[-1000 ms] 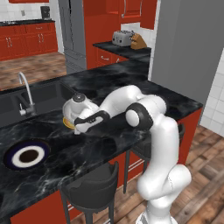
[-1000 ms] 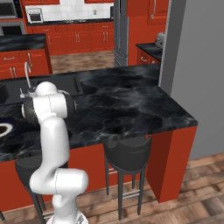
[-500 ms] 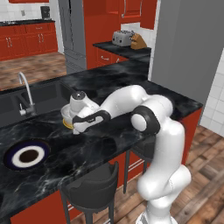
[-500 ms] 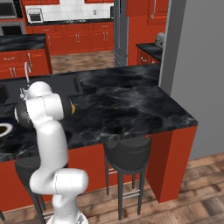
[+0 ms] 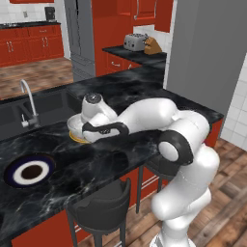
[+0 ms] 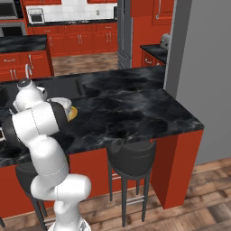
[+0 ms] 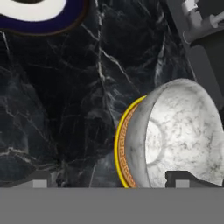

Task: Move the bowls from the cabinet to the plates on the dining table.

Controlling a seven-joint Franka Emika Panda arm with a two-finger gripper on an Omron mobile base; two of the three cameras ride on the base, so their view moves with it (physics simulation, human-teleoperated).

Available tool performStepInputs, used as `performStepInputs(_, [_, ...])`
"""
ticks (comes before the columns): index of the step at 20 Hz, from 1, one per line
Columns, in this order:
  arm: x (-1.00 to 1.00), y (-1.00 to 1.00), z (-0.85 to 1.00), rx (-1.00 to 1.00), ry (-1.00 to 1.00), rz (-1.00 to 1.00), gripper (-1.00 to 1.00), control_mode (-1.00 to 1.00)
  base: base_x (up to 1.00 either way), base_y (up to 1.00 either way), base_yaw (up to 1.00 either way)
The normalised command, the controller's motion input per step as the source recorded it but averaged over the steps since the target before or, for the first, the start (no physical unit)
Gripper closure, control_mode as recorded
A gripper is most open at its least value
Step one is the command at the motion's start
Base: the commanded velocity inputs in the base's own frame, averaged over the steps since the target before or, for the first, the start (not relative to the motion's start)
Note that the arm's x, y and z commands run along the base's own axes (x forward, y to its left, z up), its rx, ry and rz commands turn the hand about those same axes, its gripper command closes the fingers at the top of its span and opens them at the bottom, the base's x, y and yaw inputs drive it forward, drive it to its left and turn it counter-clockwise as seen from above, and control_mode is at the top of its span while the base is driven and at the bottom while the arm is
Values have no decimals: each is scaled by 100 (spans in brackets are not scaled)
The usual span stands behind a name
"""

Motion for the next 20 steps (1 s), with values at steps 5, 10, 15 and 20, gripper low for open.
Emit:
performStepInputs(5, [-48, -29, 64, 0, -7, 0, -100, -100, 0, 0, 0])
performStepInputs(10, [-65, -17, 74, 4, -6, -23, -100, -100, 0, 0, 0])
performStepInputs(15, [-49, -18, 69, 15, -5, -53, -100, -100, 0, 0, 0])
performStepInputs(20, [-36, -29, 43, 15, -1, -57, -100, -100, 0, 0, 0])
